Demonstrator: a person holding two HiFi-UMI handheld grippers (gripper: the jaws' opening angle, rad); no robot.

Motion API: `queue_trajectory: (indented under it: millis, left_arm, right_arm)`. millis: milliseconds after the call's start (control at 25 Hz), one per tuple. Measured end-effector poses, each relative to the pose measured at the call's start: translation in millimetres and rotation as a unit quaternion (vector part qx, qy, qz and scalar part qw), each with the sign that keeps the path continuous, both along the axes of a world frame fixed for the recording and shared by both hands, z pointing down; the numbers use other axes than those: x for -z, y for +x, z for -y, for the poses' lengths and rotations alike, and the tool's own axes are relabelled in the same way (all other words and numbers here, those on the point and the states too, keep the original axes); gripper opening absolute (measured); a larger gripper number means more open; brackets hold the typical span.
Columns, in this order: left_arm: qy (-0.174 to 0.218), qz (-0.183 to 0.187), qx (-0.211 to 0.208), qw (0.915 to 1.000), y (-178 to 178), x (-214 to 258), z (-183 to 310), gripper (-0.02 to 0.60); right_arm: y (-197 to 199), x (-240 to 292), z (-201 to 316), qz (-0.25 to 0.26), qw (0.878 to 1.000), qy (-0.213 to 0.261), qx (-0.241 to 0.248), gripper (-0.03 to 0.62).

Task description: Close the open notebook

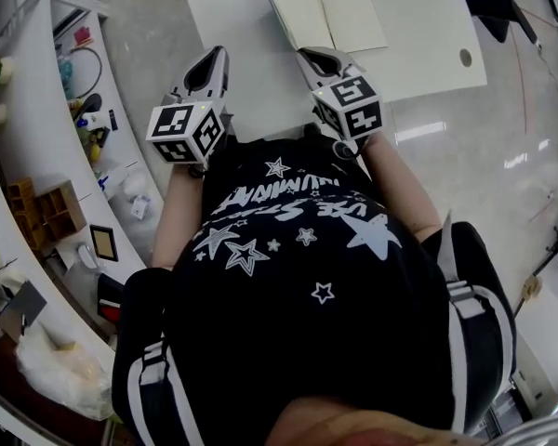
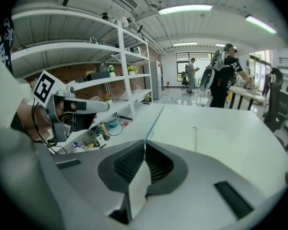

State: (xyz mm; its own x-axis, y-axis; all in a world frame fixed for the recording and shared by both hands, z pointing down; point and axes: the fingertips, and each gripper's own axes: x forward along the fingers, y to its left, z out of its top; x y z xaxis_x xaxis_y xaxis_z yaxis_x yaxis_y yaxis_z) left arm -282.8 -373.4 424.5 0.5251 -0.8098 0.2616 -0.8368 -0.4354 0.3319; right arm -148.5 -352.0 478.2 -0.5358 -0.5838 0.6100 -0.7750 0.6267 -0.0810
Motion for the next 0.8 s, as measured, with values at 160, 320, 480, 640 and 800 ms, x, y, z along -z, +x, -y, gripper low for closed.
queue_trajectory:
  millis: [160, 320, 480, 640, 800]
  left_arm:
    - [0.004, 0.005, -0.004, 1.0000, 30, 4, -5, 0.011]
    - [0.008, 0.010, 0.002, 0.9999, 56, 9, -10, 0.011]
    - [0.009, 0.016, 0.014, 0.9997, 78, 12, -16, 0.011]
    - [0.010, 0.023, 0.030, 0.9993, 99, 12, -25, 0.011]
    - [0.001, 0.028, 0.050, 0.9983, 116, 6, -36, 0.011]
  right_arm:
    - [33, 22, 5, 0.023, 0.999, 0.025, -0.011, 0.018]
    - [72, 36, 15, 0.039, 0.998, 0.044, -0.029, 0.018]
    - [121, 38, 27, 0.048, 0.995, 0.063, -0.056, 0.018]
    - [175, 15, 44, 0.052, 0.993, 0.060, -0.086, 0.018]
    - [220, -28, 57, 0.060, 0.991, 0.009, -0.123, 0.017]
